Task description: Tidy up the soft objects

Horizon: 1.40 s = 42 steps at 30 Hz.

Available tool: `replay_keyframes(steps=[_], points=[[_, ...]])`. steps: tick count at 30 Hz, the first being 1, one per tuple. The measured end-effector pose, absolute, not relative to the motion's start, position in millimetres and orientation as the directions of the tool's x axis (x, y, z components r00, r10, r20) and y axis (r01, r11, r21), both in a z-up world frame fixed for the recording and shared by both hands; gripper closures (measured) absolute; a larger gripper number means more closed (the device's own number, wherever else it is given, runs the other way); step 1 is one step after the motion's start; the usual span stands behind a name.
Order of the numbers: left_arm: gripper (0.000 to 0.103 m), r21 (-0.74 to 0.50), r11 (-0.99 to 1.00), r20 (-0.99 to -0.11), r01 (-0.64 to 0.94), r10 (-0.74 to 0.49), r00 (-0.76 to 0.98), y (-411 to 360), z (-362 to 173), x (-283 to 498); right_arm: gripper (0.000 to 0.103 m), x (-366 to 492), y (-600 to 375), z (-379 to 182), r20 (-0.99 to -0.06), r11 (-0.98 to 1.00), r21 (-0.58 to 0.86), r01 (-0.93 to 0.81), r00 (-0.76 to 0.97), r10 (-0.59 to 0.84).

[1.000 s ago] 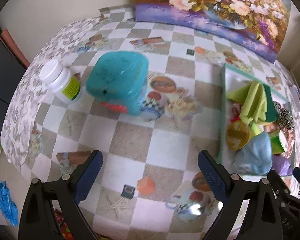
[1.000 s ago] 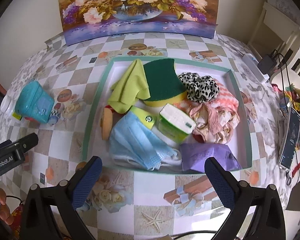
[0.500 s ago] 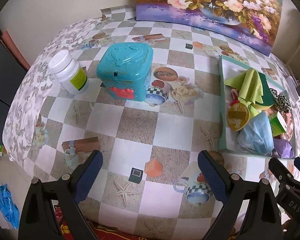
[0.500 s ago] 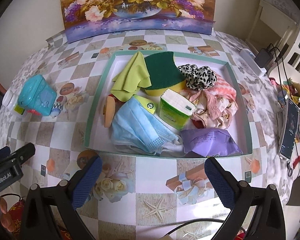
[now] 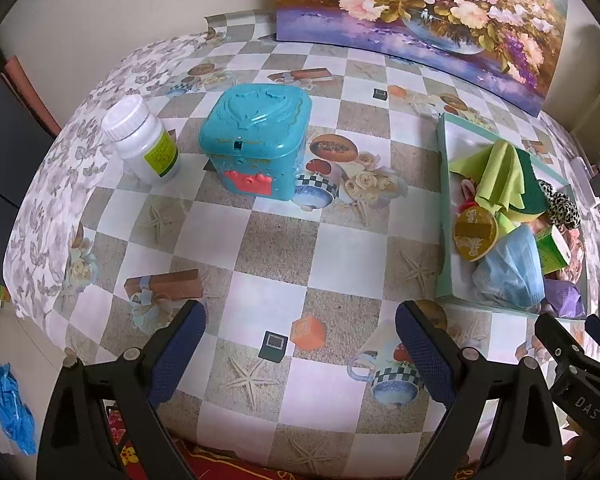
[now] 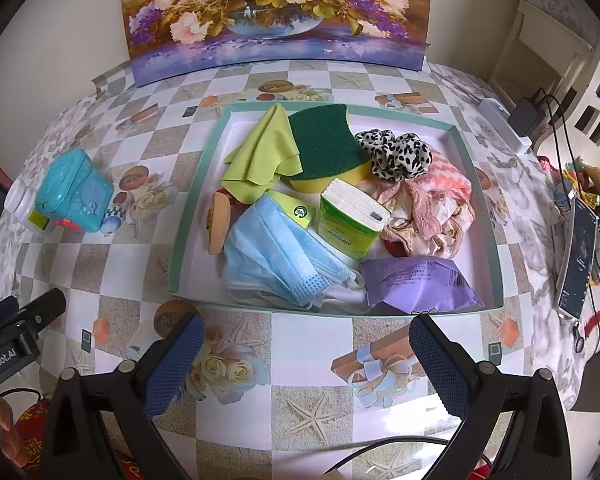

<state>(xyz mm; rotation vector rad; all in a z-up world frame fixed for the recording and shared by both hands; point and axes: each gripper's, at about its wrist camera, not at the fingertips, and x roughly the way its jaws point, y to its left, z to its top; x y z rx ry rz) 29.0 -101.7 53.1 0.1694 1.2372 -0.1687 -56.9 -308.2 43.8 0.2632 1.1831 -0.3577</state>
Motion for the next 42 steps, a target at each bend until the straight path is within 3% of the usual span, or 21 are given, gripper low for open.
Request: replay_keyframes(steps=[42], points=[[0.007,0.090,0.969,-0.934,0.228,0.002,0.357,-107.4,57.8,26.7,0.000,-56.4,-313.2,40.4,-0.936,0.915,0.004,0.403,0.323,-0.138]])
